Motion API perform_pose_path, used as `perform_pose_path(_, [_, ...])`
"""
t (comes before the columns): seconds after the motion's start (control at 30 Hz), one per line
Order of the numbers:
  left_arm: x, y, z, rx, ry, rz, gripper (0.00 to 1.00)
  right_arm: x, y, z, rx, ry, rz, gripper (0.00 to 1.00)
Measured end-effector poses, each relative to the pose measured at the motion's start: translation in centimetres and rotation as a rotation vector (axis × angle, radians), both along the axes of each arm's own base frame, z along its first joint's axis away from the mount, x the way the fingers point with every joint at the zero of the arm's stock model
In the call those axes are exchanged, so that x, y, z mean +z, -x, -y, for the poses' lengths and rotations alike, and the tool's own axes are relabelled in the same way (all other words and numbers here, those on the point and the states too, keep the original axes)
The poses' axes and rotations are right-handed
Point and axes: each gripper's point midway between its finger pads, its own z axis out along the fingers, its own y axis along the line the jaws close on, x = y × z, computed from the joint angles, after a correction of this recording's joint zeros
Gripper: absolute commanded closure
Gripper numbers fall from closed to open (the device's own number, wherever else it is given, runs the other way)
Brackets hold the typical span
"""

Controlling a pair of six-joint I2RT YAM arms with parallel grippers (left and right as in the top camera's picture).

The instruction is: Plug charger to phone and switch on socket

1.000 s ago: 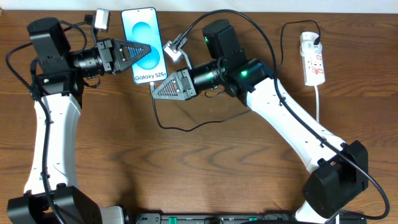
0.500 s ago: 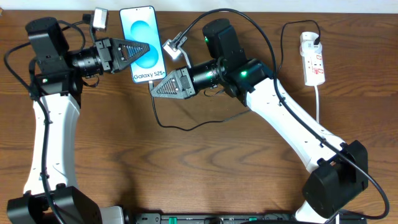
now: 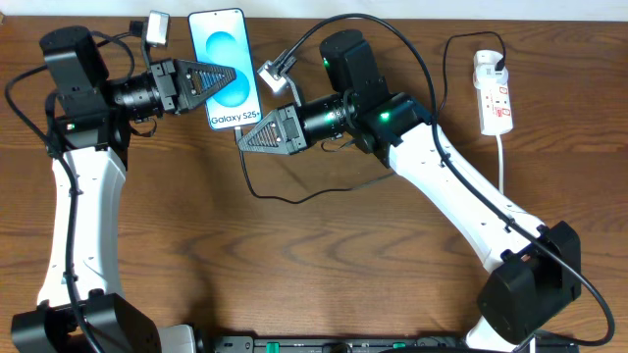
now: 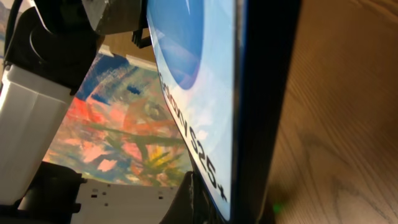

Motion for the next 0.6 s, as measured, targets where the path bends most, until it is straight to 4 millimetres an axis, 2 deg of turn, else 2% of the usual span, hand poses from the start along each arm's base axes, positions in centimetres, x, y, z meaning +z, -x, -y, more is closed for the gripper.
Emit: perform_pose_path(0.6, [0.06, -0.27, -0.25, 0.017, -0.011, 0.015, 0.93, 0.51, -0.46, -0.24, -0.011, -0.022, 0.029, 0.99])
